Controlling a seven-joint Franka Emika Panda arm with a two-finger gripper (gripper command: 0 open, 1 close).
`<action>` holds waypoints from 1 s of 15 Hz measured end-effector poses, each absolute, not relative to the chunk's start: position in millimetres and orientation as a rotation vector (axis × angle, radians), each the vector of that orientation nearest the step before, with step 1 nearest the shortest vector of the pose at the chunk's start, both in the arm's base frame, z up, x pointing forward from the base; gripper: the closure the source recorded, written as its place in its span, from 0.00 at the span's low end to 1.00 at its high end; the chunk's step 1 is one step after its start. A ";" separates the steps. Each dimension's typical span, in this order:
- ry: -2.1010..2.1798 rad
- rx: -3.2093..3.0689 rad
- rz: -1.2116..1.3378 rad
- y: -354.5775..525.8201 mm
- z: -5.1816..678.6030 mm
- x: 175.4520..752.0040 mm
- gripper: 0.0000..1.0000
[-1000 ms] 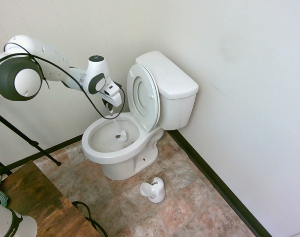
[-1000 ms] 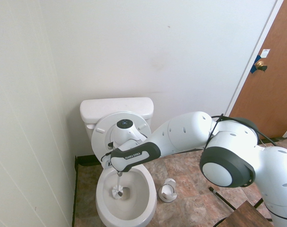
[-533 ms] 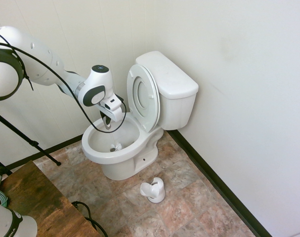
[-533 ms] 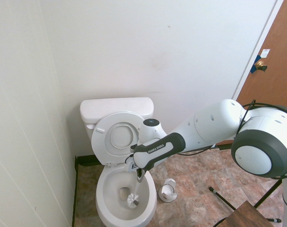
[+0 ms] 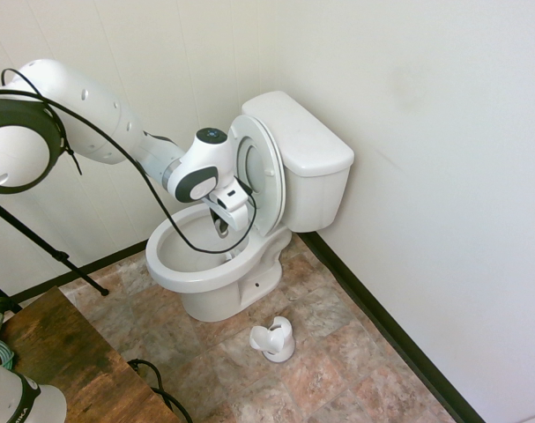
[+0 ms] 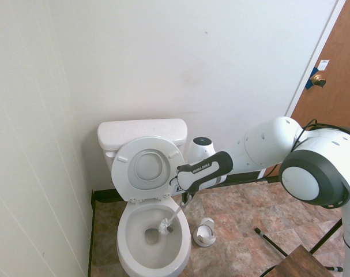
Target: Clean the toilet
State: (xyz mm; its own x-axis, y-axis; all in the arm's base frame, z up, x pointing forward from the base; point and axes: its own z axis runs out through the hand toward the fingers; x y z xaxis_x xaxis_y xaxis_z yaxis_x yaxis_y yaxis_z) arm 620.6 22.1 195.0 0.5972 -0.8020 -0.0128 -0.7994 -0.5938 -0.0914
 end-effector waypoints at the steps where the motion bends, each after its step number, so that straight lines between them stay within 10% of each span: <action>1: 1.380 -2.716 -0.070 18.9 195.8 632.8 1.00; 15: 1.269 -2.763 -0.125 148.5 192.6 695.2 1.00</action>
State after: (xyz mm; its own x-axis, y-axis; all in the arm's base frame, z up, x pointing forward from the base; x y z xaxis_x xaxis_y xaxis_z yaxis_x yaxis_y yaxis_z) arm 695.2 148.5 192.6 0.6497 -0.7595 0.0336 -0.7514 -0.6482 -0.1237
